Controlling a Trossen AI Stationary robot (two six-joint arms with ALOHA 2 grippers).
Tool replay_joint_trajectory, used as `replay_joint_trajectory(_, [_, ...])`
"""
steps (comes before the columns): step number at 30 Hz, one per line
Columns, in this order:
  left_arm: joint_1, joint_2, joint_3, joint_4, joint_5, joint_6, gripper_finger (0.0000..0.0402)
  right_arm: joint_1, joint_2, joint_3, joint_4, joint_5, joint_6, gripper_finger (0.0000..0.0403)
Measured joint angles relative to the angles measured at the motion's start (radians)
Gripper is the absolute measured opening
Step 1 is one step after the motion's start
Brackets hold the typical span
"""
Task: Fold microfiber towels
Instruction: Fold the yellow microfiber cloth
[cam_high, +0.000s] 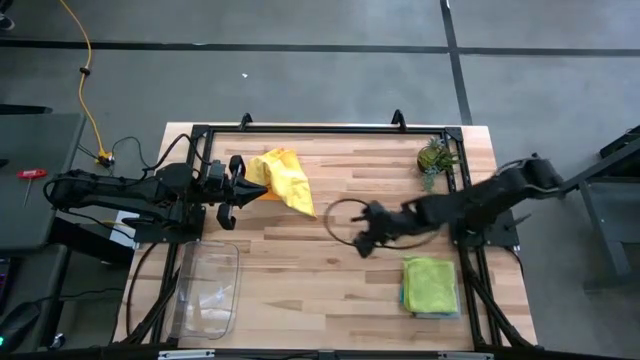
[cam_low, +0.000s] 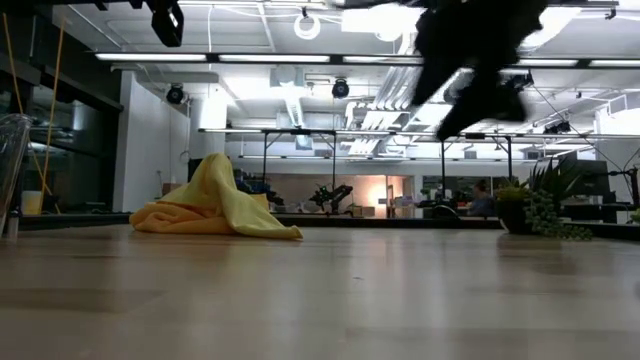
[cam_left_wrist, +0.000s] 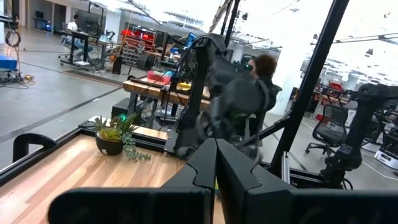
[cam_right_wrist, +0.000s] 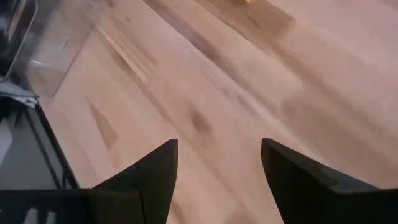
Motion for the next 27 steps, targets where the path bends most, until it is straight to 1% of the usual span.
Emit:
replay_joint_trajectory(4, [0.0, 0.0, 0.0, -0.007, -0.008, 0.0, 0.0, -0.138, 0.141, 0.0, 0.239, -0.145, -0.202, 0.0222])
replay_joint_trajectory(7, [0.0, 0.0, 0.0, -0.007, -0.053, 0.0, 0.0, -0.21, 0.246, 0.0, 0.421, -0.242, -0.321, 0.0222])
replay_joint_trajectory(8, [0.0, 0.0, 0.0, -0.007, -0.072, 0.0, 0.0, -0.226, 0.279, 0.003, 0.463, -0.261, -0.359, 0.0222])
replay_joint_trajectory(10, [0.0, 0.0, 0.0, -0.007, -0.095, -0.004, 0.0, -0.249, 0.344, 0.036, 0.462, -0.265, -0.438, 0.022])
replay_joint_trajectory(15, [0.0, 0.0, 0.0, -0.014, -0.103, -0.027, 0.0, -0.249, 0.492, 0.187, 0.359, -0.234, -0.7, 0.0203])
replay_joint_trajectory(18, [0.0, 0.0, 0.0, -0.028, -0.103, -0.03, 0.0, -0.242, 0.564, 0.282, 0.277, -0.133, -0.823, 0.0192])
replay_joint_trajectory(22, [0.0, 0.0, 0.0, -0.03, -0.104, -0.052, 0.0, -0.251, 0.623, 0.364, 0.19, -0.009, -0.873, 0.018])
replay_joint_trajectory(25, [0.0, 0.0, 0.0, -0.03, -0.104, -0.053, 0.0, -0.258, 0.632, 0.386, 0.17, 0.047, -0.882, 0.0172])
replay_joint_trajectory(27, [0.0, 0.0, 0.0, -0.03, -0.105, -0.053, 0.0, -0.258, 0.633, 0.386, 0.169, 0.058, -0.882, 0.0167])
